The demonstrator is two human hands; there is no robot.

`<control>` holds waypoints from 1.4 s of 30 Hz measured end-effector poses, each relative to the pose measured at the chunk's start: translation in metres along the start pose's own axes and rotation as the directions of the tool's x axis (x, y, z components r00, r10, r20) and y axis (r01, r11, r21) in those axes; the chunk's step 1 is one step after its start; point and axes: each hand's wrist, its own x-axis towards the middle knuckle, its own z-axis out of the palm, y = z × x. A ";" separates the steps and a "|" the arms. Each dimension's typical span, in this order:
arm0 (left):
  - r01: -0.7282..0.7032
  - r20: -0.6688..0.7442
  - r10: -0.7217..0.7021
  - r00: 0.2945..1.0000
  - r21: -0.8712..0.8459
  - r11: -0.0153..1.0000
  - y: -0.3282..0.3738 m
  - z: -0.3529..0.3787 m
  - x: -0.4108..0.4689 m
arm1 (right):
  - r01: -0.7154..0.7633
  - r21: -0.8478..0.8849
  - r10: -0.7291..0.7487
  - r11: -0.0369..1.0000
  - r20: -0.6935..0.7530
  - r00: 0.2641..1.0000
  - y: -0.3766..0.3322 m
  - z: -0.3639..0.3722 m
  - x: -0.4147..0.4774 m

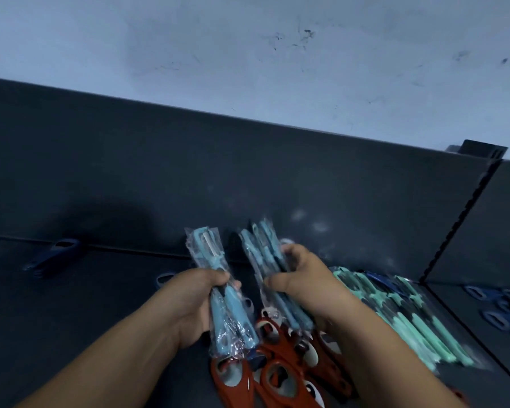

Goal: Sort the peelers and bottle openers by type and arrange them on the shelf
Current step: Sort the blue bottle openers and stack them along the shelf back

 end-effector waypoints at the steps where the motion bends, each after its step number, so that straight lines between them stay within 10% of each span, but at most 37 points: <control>1: -0.010 0.018 0.010 1.000 0.023 1.000 0.001 0.003 0.001 | 0.028 0.075 -0.027 0.997 -0.009 1.000 -0.004 -0.001 -0.005; 14: -0.039 0.275 0.003 0.961 0.129 0.991 -0.033 0.138 -0.024 | 0.113 0.139 -0.100 0.984 -0.101 0.990 0.027 -0.082 -0.074; 20: -0.022 0.273 -0.020 0.962 0.150 0.988 -0.089 0.229 -0.035 | 0.055 0.427 -0.019 0.903 -0.088 0.996 0.066 -0.173 -0.127; 42: -0.011 0.330 -0.091 0.940 0.294 0.956 -0.184 0.456 -0.015 | 0.145 0.080 -0.095 0.986 -0.445 0.890 0.160 -0.351 -0.205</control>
